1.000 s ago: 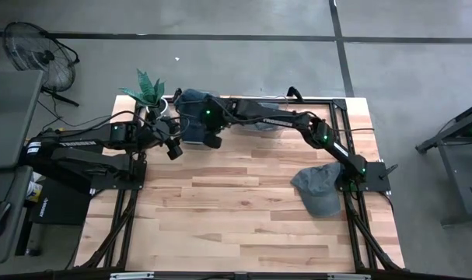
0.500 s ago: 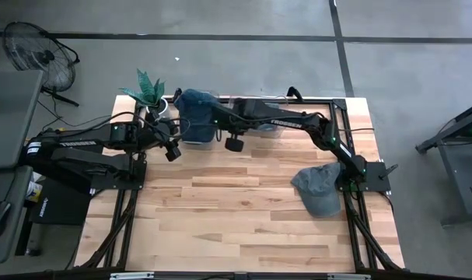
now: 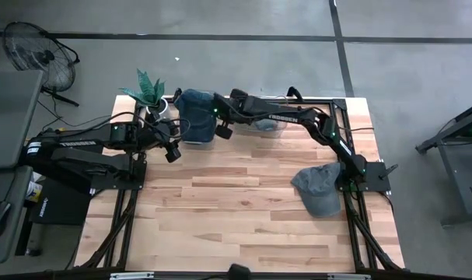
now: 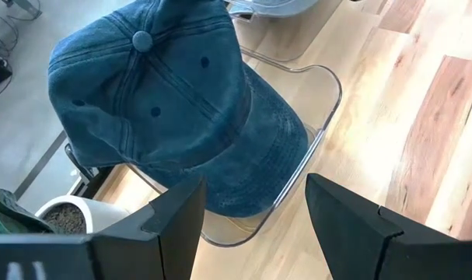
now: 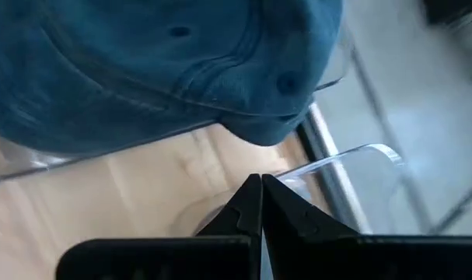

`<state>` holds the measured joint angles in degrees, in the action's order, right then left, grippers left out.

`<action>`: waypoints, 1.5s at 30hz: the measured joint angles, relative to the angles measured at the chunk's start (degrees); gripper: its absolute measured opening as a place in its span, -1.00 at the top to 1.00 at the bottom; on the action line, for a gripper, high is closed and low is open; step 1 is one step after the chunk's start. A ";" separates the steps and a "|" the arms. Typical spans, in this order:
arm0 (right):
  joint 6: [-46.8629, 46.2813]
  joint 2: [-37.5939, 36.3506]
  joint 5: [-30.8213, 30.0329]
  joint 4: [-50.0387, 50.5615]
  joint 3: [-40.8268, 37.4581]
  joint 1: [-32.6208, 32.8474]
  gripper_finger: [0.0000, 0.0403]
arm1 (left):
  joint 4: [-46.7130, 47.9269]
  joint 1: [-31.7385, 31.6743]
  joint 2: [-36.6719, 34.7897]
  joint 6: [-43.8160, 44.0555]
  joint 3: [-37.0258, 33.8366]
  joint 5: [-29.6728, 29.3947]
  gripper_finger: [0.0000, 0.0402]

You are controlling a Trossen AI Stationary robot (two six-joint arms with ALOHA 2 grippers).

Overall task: Pick & Place hat
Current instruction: Put the blue cap into the left transparent bin

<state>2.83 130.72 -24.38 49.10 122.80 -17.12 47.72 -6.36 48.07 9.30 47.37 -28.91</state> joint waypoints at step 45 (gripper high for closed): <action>-9.97 7.43 29.48 -26.52 0.04 -7.04 1.00 | -0.59 -0.01 0.02 2.99 0.04 4.67 -0.08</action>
<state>-7.14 138.15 5.10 22.58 122.85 -24.16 47.13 -6.37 48.10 12.29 47.42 -24.24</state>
